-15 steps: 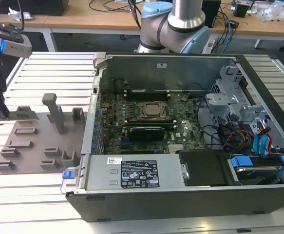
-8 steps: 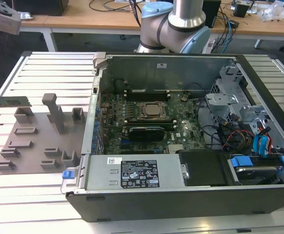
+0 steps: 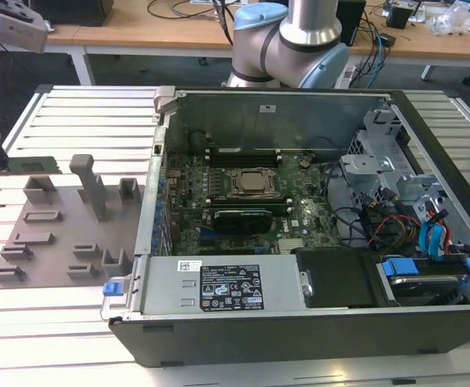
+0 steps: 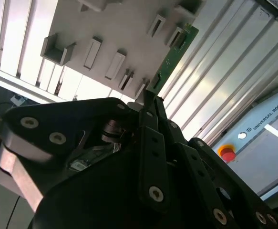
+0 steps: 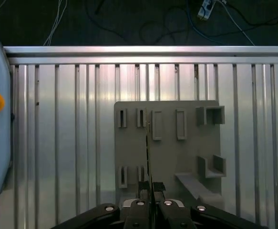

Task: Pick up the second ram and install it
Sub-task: 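Pick up the second ram and move it above second insertion slot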

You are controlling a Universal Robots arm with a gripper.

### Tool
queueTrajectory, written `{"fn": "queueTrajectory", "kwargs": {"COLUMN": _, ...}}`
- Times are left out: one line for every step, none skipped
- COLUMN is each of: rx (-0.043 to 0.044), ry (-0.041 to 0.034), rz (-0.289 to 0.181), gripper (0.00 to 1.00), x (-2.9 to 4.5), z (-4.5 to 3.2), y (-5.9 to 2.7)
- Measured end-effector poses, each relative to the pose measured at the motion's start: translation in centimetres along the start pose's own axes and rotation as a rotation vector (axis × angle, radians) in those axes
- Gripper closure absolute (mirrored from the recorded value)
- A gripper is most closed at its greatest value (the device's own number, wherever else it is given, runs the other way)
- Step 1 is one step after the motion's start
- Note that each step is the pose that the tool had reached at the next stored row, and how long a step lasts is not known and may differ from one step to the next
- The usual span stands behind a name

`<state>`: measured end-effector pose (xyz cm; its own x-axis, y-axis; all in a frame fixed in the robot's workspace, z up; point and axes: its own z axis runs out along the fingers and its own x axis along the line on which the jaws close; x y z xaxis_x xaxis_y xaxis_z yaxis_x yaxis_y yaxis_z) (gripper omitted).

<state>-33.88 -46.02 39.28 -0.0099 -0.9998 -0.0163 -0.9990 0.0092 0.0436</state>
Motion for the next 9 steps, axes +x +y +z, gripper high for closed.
{"fn": "queueTrajectory", "kwargs": {"rx": -0.0004, "ry": 0.0009, "rz": 0.000, "gripper": 0.87, "x": -0.01, "z": -0.03, "y": -0.64}}
{"fn": "queueTrajectory", "kwargs": {"rx": -0.0006, "ry": 0.0012, "rz": 0.000, "gripper": 0.87, "x": -0.02, "z": -0.05, "y": -1.05}}
{"fn": "queueTrajectory", "kwargs": {"rx": -0.0007, "ry": 0.0015, "rz": 0.000, "gripper": 0.87, "x": -0.02, "z": -0.06, "y": -1.50}}
{"fn": "queueTrajectory", "kwargs": {"rx": -0.0011, "ry": 0.0017, "rz": 0.000, "gripper": 0.87, "x": -0.03, "z": -0.09, "y": -2.04}}
{"fn": "queueTrajectory", "kwargs": {"rx": -0.0013, "ry": 0.0020, "rz": 0.000, "gripper": 0.87, "x": -0.03, "z": -0.11, "y": -2.36}}
{"fn": "queueTrajectory", "kwargs": {"rx": -0.0015, "ry": 0.0023, "rz": 0.000, "gripper": 0.87, "x": -0.05, "z": -0.13, "y": -3.10}}
{"fn": "queueTrajectory", "kwargs": {"rx": -0.0017, "ry": 0.0027, "rz": 0.000, "gripper": 0.87, "x": -0.06, "z": -0.15, "y": -3.48}}
{"fn": "queueTrajectory", "kwargs": {"rx": -0.0018, "ry": 0.0030, "rz": 0.000, "gripper": 0.87, "x": -0.06, "z": -0.16, "y": -3.78}}
{"fn": "queueTrajectory", "kwargs": {"rx": -0.0021, "ry": 0.0034, "rz": 0.000, "gripper": 0.87, "x": -0.07, "z": -0.18, "y": -4.21}}
